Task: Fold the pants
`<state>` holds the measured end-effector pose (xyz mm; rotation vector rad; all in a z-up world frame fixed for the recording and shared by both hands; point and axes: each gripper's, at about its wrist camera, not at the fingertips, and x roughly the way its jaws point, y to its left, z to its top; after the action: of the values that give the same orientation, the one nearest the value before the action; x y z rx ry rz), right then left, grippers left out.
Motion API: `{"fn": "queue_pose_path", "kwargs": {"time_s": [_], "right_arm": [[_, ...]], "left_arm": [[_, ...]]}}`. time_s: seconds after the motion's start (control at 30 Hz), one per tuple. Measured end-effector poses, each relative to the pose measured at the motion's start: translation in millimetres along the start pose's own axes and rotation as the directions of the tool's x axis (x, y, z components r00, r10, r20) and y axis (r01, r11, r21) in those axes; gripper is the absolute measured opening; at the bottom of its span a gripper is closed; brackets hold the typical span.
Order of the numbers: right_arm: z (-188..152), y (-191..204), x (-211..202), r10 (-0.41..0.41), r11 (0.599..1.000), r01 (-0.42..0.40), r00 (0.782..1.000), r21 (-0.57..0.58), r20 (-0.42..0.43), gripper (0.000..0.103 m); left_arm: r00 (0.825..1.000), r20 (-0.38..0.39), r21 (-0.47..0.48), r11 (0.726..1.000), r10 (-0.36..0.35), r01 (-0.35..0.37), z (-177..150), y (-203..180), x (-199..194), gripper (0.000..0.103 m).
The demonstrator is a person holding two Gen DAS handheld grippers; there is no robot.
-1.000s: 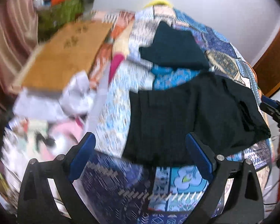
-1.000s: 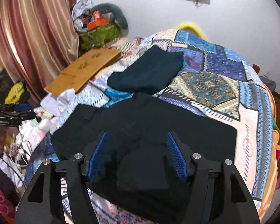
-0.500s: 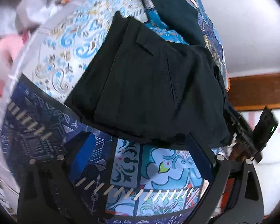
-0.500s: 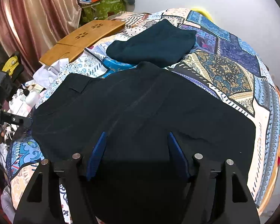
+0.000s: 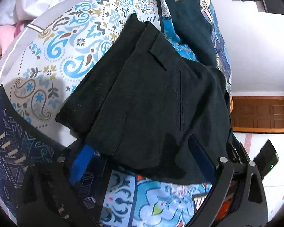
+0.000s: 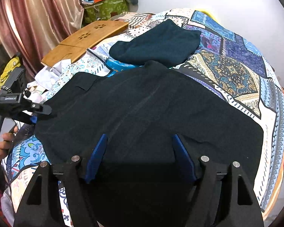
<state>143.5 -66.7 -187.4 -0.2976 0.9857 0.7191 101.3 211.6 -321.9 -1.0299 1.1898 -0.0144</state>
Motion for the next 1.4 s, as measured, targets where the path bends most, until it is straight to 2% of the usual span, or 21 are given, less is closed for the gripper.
{"fn": "queue_pose_path", "kwargs": {"time_s": [0.07, 0.13, 0.2, 0.23, 0.27, 0.3, 0.43, 0.5, 0.57, 0.6, 0.7, 0.8, 0.93, 1.0, 1.1, 1.17, 1.23, 1.4], "right_arm": [[-0.2, 0.2, -0.1, 0.002, 1.0, -0.002, 1.0, 0.003, 0.002, 0.07], [-0.2, 0.2, -0.4, 0.003, 1.0, -0.003, 1.0, 0.003, 0.002, 0.07], [-0.2, -0.1, -0.4, 0.005, 1.0, -0.005, 1.0, 0.005, 0.003, 0.07], [-0.3, 0.0, -0.4, 0.006, 1.0, -0.006, 1.0, 0.006, 0.003, 0.07], [-0.5, 0.1, -0.5, 0.007, 1.0, -0.007, 1.0, 0.008, 0.004, 0.07], [-0.4, 0.1, -0.4, 0.009, 1.0, -0.009, 1.0, 0.01, 0.005, 0.071], [-0.7, -0.4, -0.4, 0.011, 1.0, -0.011, 1.0, 0.01, 0.006, 0.071], [-0.6, -0.7, -0.8, 0.013, 1.0, -0.013, 1.0, 0.014, 0.008, 0.071], [-1.5, -2.1, -2.6, 0.021, 1.0, -0.021, 1.0, 0.023, 0.013, 0.07], [-1.7, -2.9, -3.9, 0.026, 0.999, -0.027, 1.0, 0.028, 0.016, 0.07], [-3.1, -6.5, -10.7, 0.032, 0.999, -0.033, 0.999, 0.043, 0.033, 0.069], [-6.3, -15.5, -24.4, 0.022, 0.997, -0.026, 0.997, 0.068, 0.068, 0.069], [-16.7, -38.2, -48.4, 0.004, 0.991, -0.021, 0.993, 0.136, 0.122, 0.069], [-26.1, -53.5, -62.7, -0.023, 0.984, -0.003, 0.989, 0.178, 0.145, 0.069], [-39.8, -74.3, -76.4, -0.073, 0.972, 0.035, 0.986, 0.234, 0.152, 0.069], [-53.5, -90.2, -84.2, -0.12, 0.96, 0.078, 0.983, 0.269, 0.142, 0.069], [-66.1, -103.5, -87.7, -0.139, 0.949, 0.096, 0.982, 0.3, 0.127, 0.069], [-97.4, -124.9, -77.6, -0.135, 0.919, 0.102, 0.989, 0.382, 0.061, 0.069]], "left_arm": [[0.999, 0.017, 0.003, 0.999, 0.038, -0.038, -0.9, -1.5, 1.9, 0.077], [0.999, 0.02, -0.007, 0.999, 0.041, -0.041, -2.5, -0.7, 3.5, 0.074], [0.999, -0.002, -0.053, 0.998, -0.035, 0.035, -6.3, 5.4, 4.7, 0.074], [0.996, -0.025, -0.072, 0.994, -0.086, 0.084, -8.2, 8.0, 7.7, 0.071], [0.994, -0.035, -0.081, 0.992, -0.1, 0.097, -9.2, 8.4, 9.9, 0.066], [0.997, -0.027, -0.07, 0.995, -0.07, 0.068, -8.6, 6.2, 10.4, 0.062], [1.0, 0.014, -0.009, 1.0, 0.018, -0.018, 1.5, -11.5, 13.3, 0.034], [0.997, 0.05, 0.029, 0.998, 0.061, -0.062, 4.0, -19.4, 10.0, 0.029], [0.984, 0.113, 0.105, 0.983, 0.139, -0.151, 3.5, -33.7, 3.6, 0.024], [0.972, 0.154, 0.145, 0.968, 0.18, -0.203, 2.0, -44.3, -0.3, 0.023], [0.943, 0.244, 0.242, 0.927, 0.227, -0.286, -1.6, -75.5, -9.6, 0.021], [0.901, 0.365, 0.355, 0.86, 0.233, -0.367, -9.9, -117.1, -31.3, 0.02], [0.867, 0.468, 0.458, 0.793, 0.169, -0.402, -18.1, -176.8, -52.7, 0.02], [0.846, 0.518, 0.51, 0.75, 0.123, -0.421, -27.0, -205.7, -65.4, 0.02], [0.829, 0.558, 0.588, 0.687, 0.037, -0.427, -41.3, -251.7, -74.1, 0.02], [0.827, 0.562, 0.64, 0.644, -0.02, -0.419, -52.9, -282.9, -72.4, 0.02], [0.835, 0.546, 0.684, 0.609, -0.063, -0.401, -63.9, -306.3, -69.6, 0.02], [0.884, 0.449, 0.791, 0.517, -0.13, -0.326, -91.9, -357.9, -36.0, 0.02]]}}
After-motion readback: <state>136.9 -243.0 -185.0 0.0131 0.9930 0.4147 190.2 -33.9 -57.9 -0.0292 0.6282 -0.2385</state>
